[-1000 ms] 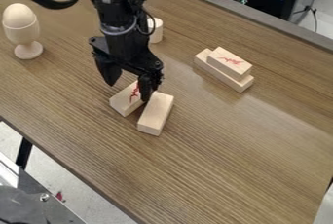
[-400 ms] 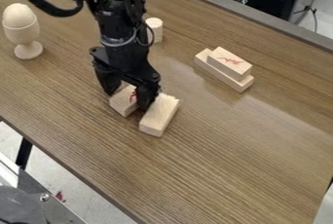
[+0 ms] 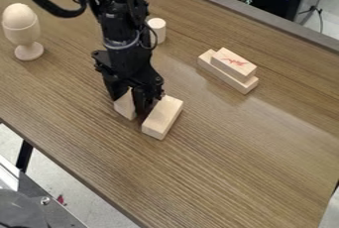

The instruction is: Move the arch and put it to the top of other arch

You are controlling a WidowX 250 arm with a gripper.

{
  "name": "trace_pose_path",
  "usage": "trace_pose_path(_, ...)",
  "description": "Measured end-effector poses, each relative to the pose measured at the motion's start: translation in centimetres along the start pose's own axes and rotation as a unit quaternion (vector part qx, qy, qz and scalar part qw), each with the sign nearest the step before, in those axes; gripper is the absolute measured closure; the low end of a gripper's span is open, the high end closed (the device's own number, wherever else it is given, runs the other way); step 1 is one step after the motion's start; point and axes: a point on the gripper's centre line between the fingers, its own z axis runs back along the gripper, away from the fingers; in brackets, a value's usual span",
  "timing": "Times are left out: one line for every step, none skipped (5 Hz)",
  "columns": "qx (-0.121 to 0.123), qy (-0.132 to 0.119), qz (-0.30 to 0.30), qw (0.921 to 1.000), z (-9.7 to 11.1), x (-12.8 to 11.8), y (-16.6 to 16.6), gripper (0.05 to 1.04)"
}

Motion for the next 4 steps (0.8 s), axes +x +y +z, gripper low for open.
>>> trace_pose_path(-0.002,-0.012,0.0,0.9999,0.7,1.6,-0.9,0.536)
trace_pose_path(0.001,-0.05,0.012,0.9987,2.5,5.1,-3.8,0.536)
trace_pose_path(0.025,-0.062,0.048,0.9966,3.8,7.6,-5.6,0.537)
trace_pose_path(0.047,-0.05,0.142,0.9874,4.3,8.9,-6.6,0.537)
